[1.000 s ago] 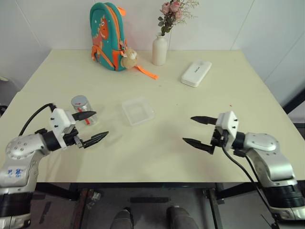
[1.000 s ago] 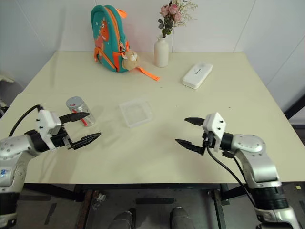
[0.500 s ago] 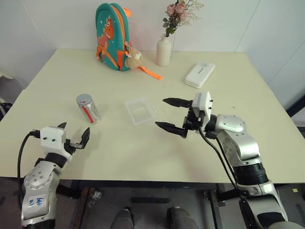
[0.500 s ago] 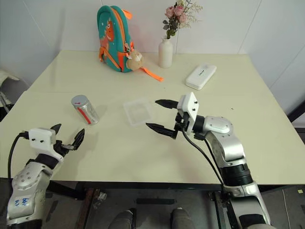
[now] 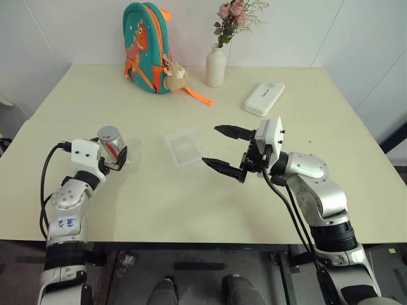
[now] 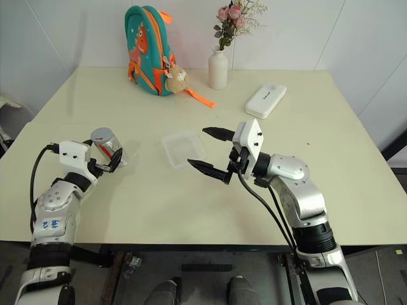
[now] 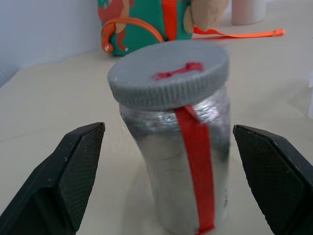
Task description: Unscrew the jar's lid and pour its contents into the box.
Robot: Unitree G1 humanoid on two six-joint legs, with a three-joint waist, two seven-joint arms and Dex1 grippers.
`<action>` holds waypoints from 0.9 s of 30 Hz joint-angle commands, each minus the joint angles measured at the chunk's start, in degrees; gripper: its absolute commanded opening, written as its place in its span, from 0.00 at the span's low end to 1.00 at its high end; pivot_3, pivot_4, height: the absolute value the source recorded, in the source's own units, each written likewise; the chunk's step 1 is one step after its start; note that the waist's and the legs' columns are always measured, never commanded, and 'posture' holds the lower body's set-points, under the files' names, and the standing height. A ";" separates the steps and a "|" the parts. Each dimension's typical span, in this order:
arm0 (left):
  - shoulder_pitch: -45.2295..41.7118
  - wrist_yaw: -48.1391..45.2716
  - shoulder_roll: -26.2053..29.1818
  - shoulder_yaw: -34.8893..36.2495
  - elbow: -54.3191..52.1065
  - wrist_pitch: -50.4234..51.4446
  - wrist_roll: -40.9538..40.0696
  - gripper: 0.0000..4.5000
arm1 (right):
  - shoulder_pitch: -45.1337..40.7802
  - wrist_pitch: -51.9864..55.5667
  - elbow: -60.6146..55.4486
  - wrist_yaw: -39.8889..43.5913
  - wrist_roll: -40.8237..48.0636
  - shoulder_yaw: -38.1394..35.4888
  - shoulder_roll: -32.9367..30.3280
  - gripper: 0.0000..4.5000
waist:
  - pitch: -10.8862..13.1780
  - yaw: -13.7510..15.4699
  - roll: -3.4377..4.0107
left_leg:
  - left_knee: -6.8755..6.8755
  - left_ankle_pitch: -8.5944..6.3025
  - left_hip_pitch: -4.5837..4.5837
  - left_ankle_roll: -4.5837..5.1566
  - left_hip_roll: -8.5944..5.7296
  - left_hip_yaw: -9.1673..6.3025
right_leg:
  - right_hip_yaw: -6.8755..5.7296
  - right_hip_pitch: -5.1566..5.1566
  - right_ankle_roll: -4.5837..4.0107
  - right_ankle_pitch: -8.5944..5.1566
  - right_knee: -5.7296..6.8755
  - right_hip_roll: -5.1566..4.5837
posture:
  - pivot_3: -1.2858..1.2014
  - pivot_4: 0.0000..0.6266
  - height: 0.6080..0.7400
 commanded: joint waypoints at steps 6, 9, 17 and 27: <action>-4.70 0.17 0.48 -1.34 7.45 -6.46 0.97 0.91 | 0.68 0.16 -3.85 -1.78 1.12 -1.33 -0.42 1.00 | 0.00 -0.08 0.00 | 0.04 0.00 -0.01 -0.01 0.01 0.00 | 0.00 0.01 0.02 0.01 0.02 0.01 | 0.52 0.24 1.00; -5.22 0.14 0.20 -1.05 8.62 -8.97 0.42 0.73 | 1.24 -0.03 -4.12 -1.88 1.05 -1.19 -0.49 1.00 | 0.00 0.02 0.00 | 0.03 0.00 -0.01 -0.01 0.01 0.00 | 0.00 0.01 0.02 0.01 0.02 0.01 | 0.52 0.24 1.00; -4.25 0.07 -0.19 -1.27 7.47 -9.79 0.00 0.43 | 2.14 -0.27 -3.65 -1.49 0.88 -0.61 -0.42 1.00 | 0.00 -0.02 0.00 | 0.05 0.00 -0.01 -0.01 0.00 0.00 | 0.00 0.01 0.03 0.02 0.03 0.01 | 0.52 0.24 1.00; 4.69 -17.56 5.40 -5.52 -27.05 16.80 -19.14 0.43 | -4.72 9.92 -4.67 -6.06 3.46 1.87 4.05 1.00 | 0.01 -0.49 0.01 | 0.01 0.01 0.00 -0.04 0.04 0.00 | 0.01 -0.01 0.01 0.01 0.07 0.02 | 0.52 0.24 1.00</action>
